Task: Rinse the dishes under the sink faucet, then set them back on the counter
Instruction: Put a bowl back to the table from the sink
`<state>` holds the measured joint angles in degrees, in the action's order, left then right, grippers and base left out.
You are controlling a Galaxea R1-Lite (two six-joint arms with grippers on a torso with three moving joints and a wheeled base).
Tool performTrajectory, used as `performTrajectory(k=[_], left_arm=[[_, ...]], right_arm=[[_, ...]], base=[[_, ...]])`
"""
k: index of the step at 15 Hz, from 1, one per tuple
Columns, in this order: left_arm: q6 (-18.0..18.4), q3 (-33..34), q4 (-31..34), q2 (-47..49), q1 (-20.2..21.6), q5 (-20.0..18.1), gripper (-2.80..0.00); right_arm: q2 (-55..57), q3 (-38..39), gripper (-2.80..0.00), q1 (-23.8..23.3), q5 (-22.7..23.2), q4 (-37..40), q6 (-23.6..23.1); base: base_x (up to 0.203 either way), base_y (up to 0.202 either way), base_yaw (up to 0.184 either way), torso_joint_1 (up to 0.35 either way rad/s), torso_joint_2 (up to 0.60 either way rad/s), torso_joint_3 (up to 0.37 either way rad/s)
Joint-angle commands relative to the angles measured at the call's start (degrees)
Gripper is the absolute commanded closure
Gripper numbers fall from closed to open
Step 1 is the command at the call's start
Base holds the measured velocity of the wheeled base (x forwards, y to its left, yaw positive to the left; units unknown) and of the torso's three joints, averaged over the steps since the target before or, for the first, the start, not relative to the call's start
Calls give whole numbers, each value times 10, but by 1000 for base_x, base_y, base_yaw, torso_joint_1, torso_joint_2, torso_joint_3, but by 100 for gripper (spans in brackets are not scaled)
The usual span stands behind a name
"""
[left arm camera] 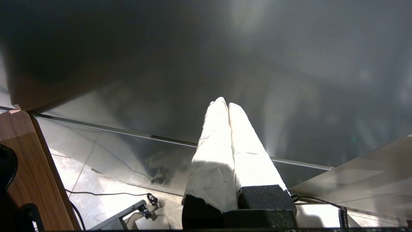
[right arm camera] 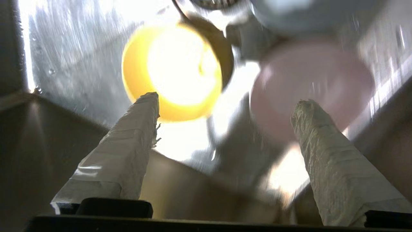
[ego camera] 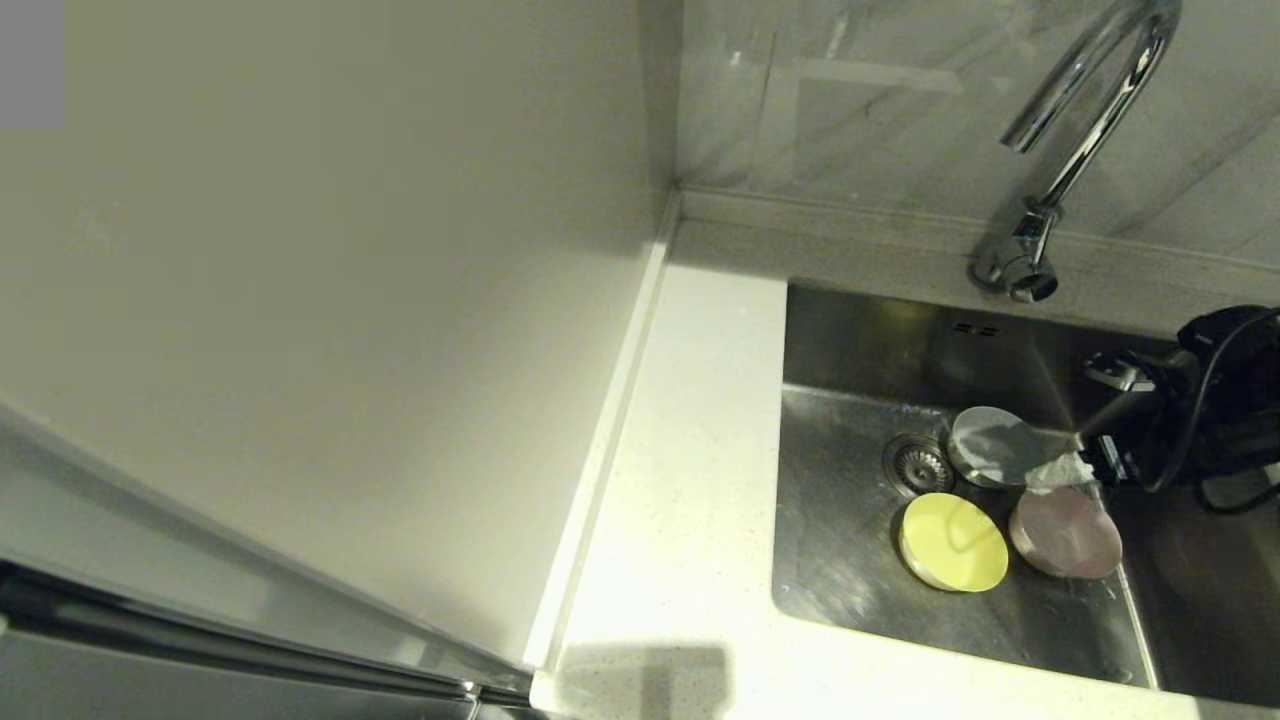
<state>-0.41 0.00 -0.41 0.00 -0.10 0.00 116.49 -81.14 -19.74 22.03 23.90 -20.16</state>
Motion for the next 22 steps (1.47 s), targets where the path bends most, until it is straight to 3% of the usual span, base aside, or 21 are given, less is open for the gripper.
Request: performTrajectory(k=[1,7,16,22], left_arm=[[0,2,0,0,0,0,0],[0,2,0,0,0,0,0],[0,2,0,0,0,0,0],[0,2,0,0,0,0,0]], right_arm=[[51,-3,-280,-1,20,-38,-50],[101,-4,-280,0,62,-137,-133],[136,-45,-280,53,62,-160,-135],[180,-90,-280,66,27,-202,-133]], base=[[0,0,0,0,0,0],[0,0,0,0,0,0],[0,0,0,0,0,0],[0,0,0,0,0,0]])
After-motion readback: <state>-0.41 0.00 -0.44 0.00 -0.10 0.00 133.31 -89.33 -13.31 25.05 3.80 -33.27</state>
